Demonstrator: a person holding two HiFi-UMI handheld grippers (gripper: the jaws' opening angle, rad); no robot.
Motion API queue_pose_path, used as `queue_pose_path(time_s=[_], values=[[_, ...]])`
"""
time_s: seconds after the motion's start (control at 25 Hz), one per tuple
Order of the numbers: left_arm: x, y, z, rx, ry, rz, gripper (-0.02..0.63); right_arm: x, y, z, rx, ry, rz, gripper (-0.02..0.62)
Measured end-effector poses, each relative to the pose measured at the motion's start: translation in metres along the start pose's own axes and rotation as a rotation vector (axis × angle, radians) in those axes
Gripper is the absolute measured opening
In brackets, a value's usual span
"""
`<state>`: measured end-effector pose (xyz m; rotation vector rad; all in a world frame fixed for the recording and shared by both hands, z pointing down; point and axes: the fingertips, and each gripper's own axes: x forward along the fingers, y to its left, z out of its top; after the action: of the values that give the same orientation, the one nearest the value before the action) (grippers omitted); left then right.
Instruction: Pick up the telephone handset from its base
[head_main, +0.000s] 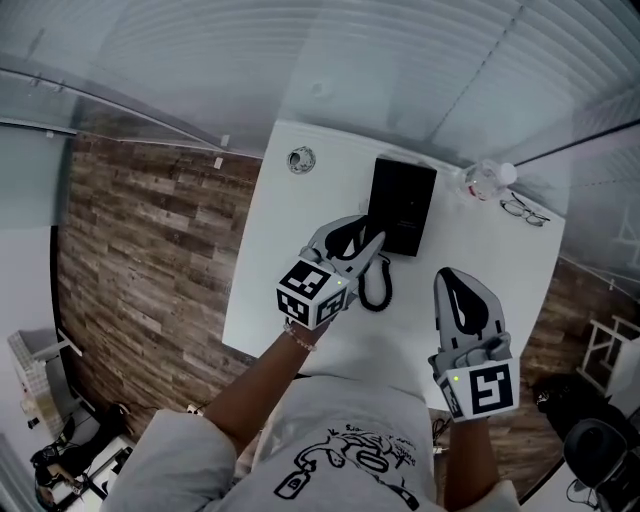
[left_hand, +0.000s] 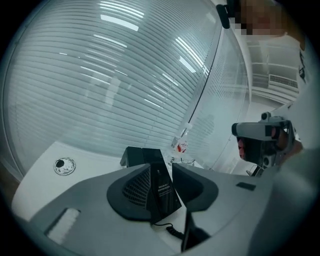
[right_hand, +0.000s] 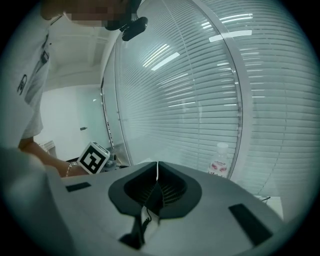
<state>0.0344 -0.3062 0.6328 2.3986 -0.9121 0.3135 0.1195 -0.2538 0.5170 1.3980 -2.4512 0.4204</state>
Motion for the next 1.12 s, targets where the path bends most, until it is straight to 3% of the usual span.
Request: queue_pose_path(time_s=[0.56,0.76,0.88,1.12], values=[[0.049,0.054,-0.038,-0.102,0.054,0.051,0.169,0.022,-0.011,-0.022,0.029,0.048,0.014,0.006],[0.061,0.059,-0.045,-0.133,0.049,0.020,0.176,0.024,-0.011,-0.030,0.039,0.069,0.017,0.006],[0.062,0.057,-0.044,-0.118,0.023,-0.003,0.156,0.026,-0.012,-0.034,0.042,0.073,0.018,0.006],[0.057,0.057,-0.042,-0.179,0.017,0.020,0.121,0.027,-0.013,-0.034,0.044,0.078,0.017,0.006]])
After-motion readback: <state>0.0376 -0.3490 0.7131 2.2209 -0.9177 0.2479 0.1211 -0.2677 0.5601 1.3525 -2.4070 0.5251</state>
